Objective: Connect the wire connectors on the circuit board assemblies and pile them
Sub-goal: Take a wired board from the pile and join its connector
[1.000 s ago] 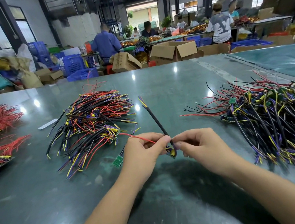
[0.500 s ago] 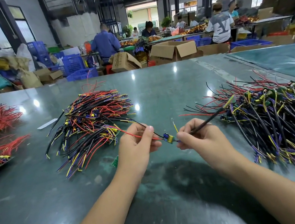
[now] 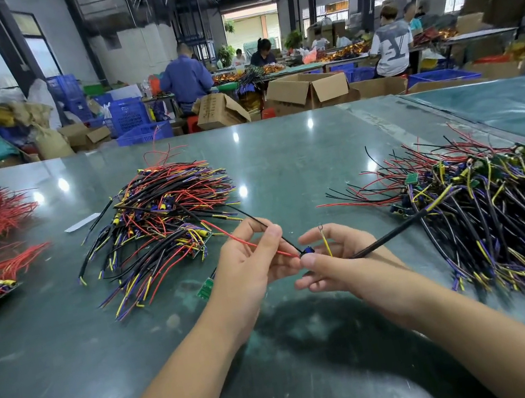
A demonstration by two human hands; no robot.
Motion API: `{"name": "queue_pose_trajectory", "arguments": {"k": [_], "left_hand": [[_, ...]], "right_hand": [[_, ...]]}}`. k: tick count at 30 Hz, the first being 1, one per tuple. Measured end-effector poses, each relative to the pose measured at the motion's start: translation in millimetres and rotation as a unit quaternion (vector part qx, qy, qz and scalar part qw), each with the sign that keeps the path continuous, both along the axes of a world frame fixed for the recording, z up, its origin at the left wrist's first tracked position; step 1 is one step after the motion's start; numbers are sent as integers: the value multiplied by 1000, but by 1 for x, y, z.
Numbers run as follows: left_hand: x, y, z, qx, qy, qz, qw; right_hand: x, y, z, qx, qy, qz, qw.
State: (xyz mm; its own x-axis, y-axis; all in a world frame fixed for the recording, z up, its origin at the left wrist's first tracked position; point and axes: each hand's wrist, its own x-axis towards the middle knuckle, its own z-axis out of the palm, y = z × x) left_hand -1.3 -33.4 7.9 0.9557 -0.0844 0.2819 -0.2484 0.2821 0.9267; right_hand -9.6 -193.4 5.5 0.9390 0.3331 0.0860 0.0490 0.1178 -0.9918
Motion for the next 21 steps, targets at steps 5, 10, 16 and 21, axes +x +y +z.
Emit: {"name": "queue_pose_trajectory", "arguments": {"k": [5, 10, 16, 21], "left_hand": [[5, -1, -5, 117, -42, 105, 987], [12, 7, -6, 155, -59, 204, 965], [14, 14, -6, 140, -90, 246, 955], [14, 13, -6, 120, -104, 266, 951]], "right_hand": [[0, 3, 1, -28, -21, -18, 999], [-3, 3, 3, -78, -37, 37, 996], [-2, 1, 7, -79, -30, 85, 993], [1, -4, 3, -78, -10, 110, 991]]}}
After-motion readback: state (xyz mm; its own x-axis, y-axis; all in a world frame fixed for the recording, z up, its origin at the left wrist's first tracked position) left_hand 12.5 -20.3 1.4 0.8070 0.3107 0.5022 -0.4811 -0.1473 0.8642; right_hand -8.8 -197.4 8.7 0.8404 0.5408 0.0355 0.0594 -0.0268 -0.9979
